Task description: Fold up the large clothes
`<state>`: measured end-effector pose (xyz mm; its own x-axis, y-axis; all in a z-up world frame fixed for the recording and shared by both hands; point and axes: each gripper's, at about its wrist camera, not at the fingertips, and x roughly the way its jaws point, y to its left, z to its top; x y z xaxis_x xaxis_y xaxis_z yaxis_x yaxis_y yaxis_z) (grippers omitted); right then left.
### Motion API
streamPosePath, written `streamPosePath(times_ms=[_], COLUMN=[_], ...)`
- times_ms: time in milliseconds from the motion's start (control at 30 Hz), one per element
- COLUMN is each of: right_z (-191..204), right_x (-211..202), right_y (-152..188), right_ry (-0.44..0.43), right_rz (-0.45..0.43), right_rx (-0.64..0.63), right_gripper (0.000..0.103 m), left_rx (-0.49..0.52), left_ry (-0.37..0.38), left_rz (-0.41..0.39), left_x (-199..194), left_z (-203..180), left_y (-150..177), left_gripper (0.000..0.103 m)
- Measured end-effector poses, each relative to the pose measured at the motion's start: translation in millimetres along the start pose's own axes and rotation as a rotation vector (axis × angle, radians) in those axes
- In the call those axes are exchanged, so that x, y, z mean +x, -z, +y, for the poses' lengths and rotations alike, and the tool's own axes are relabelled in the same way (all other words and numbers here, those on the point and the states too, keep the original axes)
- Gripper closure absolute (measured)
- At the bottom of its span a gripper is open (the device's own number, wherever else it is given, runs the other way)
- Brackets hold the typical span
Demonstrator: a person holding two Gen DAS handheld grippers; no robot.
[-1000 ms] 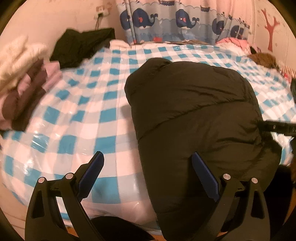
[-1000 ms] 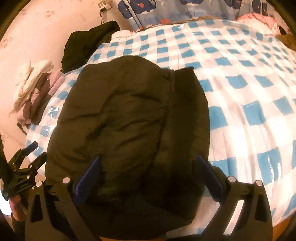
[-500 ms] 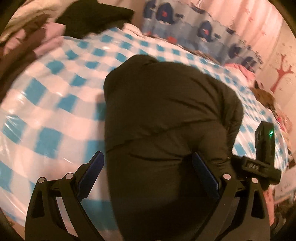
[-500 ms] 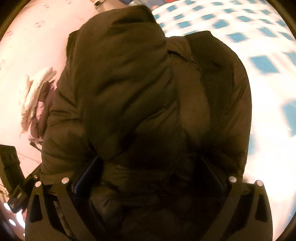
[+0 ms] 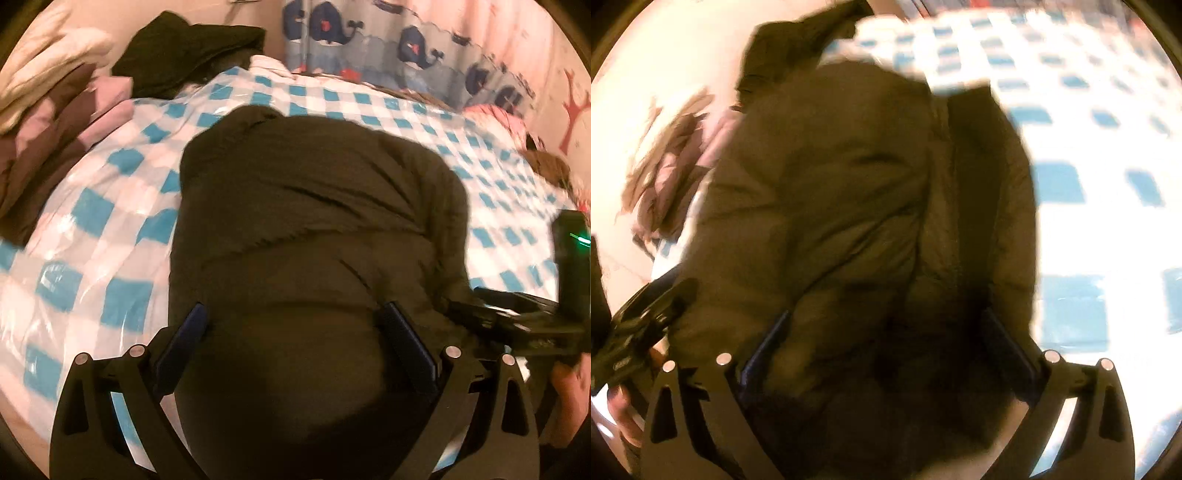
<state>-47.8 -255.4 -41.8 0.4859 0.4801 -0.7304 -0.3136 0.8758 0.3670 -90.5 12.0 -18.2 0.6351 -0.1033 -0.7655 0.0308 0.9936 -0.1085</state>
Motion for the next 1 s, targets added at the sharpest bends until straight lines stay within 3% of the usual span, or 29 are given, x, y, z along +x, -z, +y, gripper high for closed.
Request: streamPosePath(times_ms=[100, 300, 533, 1000], right_z=[29.0, 72.3, 93.1, 117.2], right_x=[-52.7, -93.6, -86.0, -73.4], right_y=[2.1, 19.6, 33.9, 27.4], right_ry=[0.096, 0.259, 0.271, 0.260], right_rz=[-0.106, -0.116, -0.087, -0.077], right_rx=[-0.030, -0.081, -0.103, -0.139], right_gripper=[0.007, 0.007, 0.007, 0.007], left_rx=[-0.005, -0.024, -0.030, -0.034], left_ry=[-0.049, -0.113, -0.114, -0.109], left_rz=[-0.041, -0.081, -0.095, -0.090], left_x=[-30.0, -75.5, -100.0, -98.6], left_z=[-5.7, -9.9, -3.3, 5.4], left_y=[7.8, 29.2, 36.9, 39.6], left_gripper=[0.011, 0.010, 0.010, 0.010])
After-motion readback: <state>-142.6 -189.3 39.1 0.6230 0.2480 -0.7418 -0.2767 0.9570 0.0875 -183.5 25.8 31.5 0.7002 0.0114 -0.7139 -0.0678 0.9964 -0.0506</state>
